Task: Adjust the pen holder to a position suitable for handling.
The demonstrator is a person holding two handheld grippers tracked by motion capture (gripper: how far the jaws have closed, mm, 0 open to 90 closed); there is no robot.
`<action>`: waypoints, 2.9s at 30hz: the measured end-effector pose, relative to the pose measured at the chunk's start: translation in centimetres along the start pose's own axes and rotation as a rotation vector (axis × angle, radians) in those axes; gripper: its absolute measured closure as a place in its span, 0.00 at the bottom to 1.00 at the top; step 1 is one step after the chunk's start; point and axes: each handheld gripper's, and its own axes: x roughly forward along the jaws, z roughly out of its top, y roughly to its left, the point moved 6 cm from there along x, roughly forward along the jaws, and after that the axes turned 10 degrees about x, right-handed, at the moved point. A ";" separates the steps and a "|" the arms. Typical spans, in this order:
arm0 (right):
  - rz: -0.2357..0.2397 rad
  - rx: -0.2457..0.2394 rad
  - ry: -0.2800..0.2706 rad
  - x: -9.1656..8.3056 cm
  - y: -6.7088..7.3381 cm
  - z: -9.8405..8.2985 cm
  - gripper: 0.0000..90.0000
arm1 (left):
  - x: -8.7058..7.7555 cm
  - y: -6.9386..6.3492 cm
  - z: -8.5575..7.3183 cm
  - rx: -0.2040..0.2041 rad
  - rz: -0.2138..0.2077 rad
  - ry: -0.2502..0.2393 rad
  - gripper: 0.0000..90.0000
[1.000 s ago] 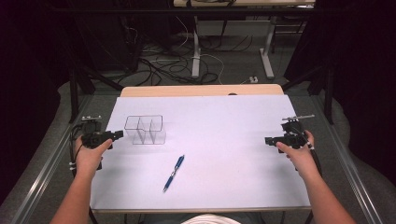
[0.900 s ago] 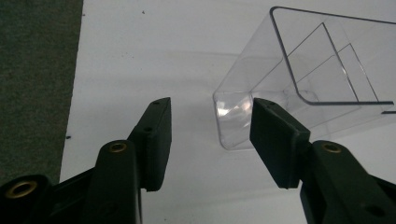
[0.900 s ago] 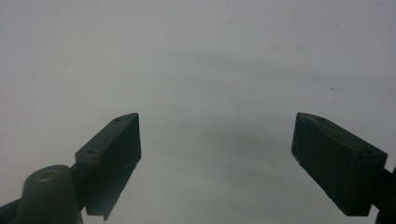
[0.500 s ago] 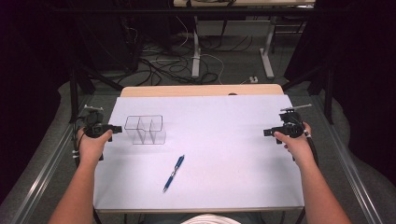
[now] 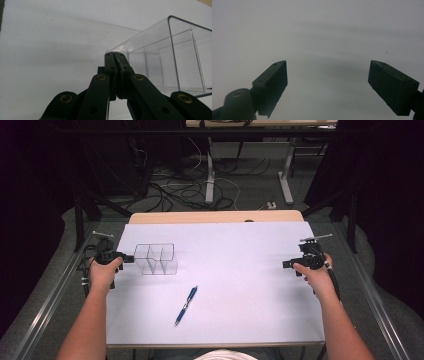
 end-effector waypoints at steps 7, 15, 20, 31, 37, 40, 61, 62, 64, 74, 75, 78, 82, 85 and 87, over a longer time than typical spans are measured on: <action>0.011 -0.001 -0.006 -0.1 0.1 0.1 0.17 | 0.9 -0.2 -0.1 -0.003 -0.034 0.044 1.00; 0.011 0.002 0.011 -0.1 -0.1 -0.1 0.17 | 1.4 -0.9 -0.3 0.007 -0.029 0.059 1.00; 0.017 0.007 -0.003 -0.1 -0.1 0.0 0.17 | 1.8 -1.7 -0.1 0.020 -0.031 0.053 1.00; 0.022 0.012 -0.003 -0.1 -0.1 -0.1 0.17 | 2.8 -3.3 0.2 0.048 -0.049 0.032 1.00; 0.024 0.015 0.000 -0.1 -0.2 -0.1 0.17 | 3.2 -4.3 0.3 0.053 -0.056 0.020 1.00; 0.026 0.015 0.002 -0.1 -0.2 -0.2 0.17 | 3.4 -4.9 0.5 0.070 -0.033 0.025 1.00; 0.031 0.020 -0.005 -0.3 -0.2 -0.1 0.17 | 6.9 -13.3 1.8 0.151 -0.062 0.064 1.00; 0.032 0.021 -0.005 -0.3 -0.2 -0.1 0.17 | 7.1 -13.8 1.8 0.144 -0.069 0.065 1.00; 0.033 0.021 -0.006 -0.3 -0.2 -0.1 0.17 | 7.5 -14.6 1.9 0.152 -0.079 0.072 1.00; 0.030 0.023 -0.003 -0.3 -0.3 -0.2 0.17 | 9.0 -17.4 2.0 0.158 -0.113 0.073 1.00; 0.029 0.023 -0.002 -0.3 -0.4 -0.2 0.17 | 9.0 -17.4 2.0 0.158 -0.113 0.073 1.00; 0.027 0.027 -0.002 -0.2 -0.3 -0.2 0.17 | 9.4 -18.2 2.0 0.175 -0.119 0.075 1.00; 0.026 0.024 -0.002 -0.2 -0.3 -0.3 0.17 | 9.7 -18.8 2.0 0.186 -0.132 0.077 1.00; 0.031 0.015 0.000 -0.2 -0.3 -0.3 0.17 | 9.9 -19.1 2.0 0.180 -0.135 0.079 1.00; 0.031 0.019 0.000 -0.1 -0.3 -0.3 0.17 | 10.0 -19.3 2.0 0.175 -0.138 0.077 1.00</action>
